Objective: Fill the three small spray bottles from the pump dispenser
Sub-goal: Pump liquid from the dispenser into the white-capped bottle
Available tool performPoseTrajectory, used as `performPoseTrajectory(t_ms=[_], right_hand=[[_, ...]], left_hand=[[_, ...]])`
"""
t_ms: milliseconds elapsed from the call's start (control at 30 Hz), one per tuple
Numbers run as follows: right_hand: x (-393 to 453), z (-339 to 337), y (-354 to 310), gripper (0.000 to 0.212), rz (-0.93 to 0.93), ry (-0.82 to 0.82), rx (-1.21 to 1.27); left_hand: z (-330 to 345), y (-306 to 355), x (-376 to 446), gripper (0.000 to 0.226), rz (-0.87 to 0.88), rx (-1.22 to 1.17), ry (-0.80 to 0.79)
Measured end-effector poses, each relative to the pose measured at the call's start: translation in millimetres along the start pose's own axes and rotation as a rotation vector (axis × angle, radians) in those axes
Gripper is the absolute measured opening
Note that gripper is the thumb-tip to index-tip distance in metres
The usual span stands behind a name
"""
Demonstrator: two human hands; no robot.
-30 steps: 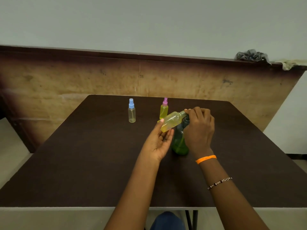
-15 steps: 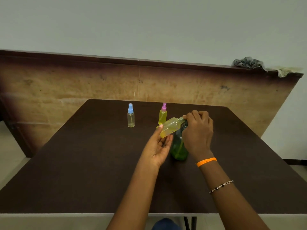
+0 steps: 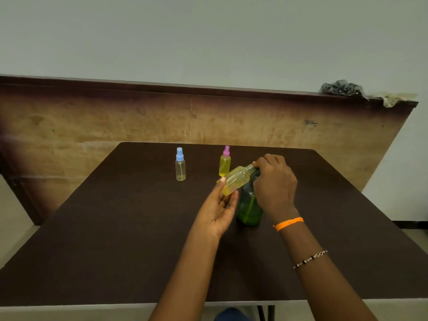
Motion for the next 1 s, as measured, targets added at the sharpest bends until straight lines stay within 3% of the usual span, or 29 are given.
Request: performPoseTrajectory(t_ms=[167, 267, 400, 667, 833, 1000], right_hand=[[19, -13, 0, 0.027, 0.095, -0.168, -0.011], [3, -2, 0, 0.032, 0.079, -0.021, 0.120], [-26, 23, 10, 0.041, -0.029, 0.163, 0.086], [-5, 9, 5, 0.033, -0.029, 0.145, 0.072], [-21, 27, 12, 0.039, -0.010, 0.200, 0.130], [-19, 27, 10, 0.037, -0.012, 0.221, 0.109]], left_hand=[[6, 1, -3, 0.021, -0.006, -0.007, -0.009], [6, 0, -2, 0.021, -0.004, -0.022, -0.007], [2, -2, 0, 0.018, -0.011, -0.036, -0.008], [5, 1, -4, 0.023, -0.017, -0.036, -0.015], [3, -2, -1, 0.019, -0.013, -0.043, -0.006], [0, -4, 0, 0.035, -0.021, -0.045, 0.001]])
Point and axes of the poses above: each hand's wrist, its own x-axis towards the middle knuckle, its own z-axis out of the palm, y = z × x, the point moved 1 cm from there along x, towards the middle knuckle, and after that the axes turned 10 degrees about x, right-handed, at the moved point
